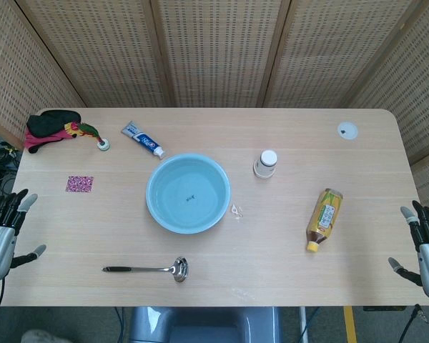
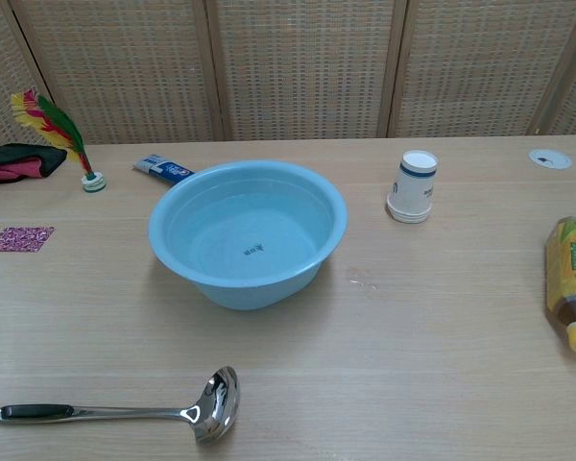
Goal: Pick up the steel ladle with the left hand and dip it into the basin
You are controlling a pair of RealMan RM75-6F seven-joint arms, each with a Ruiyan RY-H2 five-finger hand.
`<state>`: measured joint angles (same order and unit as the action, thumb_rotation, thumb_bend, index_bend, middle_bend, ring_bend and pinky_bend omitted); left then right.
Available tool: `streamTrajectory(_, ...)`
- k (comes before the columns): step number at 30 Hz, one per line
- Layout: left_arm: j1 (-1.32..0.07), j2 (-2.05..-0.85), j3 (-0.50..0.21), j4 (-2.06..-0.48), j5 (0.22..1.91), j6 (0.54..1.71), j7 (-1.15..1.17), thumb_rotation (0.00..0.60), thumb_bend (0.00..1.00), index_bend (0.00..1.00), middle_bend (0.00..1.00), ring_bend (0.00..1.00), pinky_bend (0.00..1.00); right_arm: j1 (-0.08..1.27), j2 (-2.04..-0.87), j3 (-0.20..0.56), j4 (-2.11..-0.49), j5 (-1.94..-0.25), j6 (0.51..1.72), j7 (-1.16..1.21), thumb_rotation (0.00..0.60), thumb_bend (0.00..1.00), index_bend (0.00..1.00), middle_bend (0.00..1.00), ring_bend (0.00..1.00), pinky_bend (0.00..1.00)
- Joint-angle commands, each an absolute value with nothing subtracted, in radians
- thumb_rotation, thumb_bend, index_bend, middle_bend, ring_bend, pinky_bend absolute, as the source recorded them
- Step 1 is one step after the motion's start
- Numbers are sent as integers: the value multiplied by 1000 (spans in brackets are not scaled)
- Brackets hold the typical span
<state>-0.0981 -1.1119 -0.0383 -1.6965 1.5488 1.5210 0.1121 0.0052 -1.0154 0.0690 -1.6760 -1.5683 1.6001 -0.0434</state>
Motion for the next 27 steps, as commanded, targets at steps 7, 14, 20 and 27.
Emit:
streamTrajectory(7, -98, -1116, -36, -1693, 1548, 1517, 121, 600, 0, 0, 0, 0, 0, 5, -1016, 70, -1677, -1563, 1598, -40, 600, 0, 0, 0, 0, 0)
streamTrajectory(14, -122, -1137, -10, -1701, 1555, 1449, 169, 600, 0, 78, 696, 635, 681, 7, -1016, 71, -1681, -1560, 1593, -37, 600, 0, 0, 0, 0, 0)
streamTrajectory(20, -176, -1224, 15, -1691, 1562, 1330, 305, 600, 0, 307, 865, 794, 919, 14, -1021, 71, -1680, -1556, 1579, -46, 600, 0, 0, 0, 0, 0)
streamTrajectory(27, -237, -1328, 20, -1739, 1458, 1167, 479, 600, 86, 406, 899, 827, 955, 21, -1025, 75, -1676, -1539, 1562, -50, 600, 0, 0, 0, 0, 0)
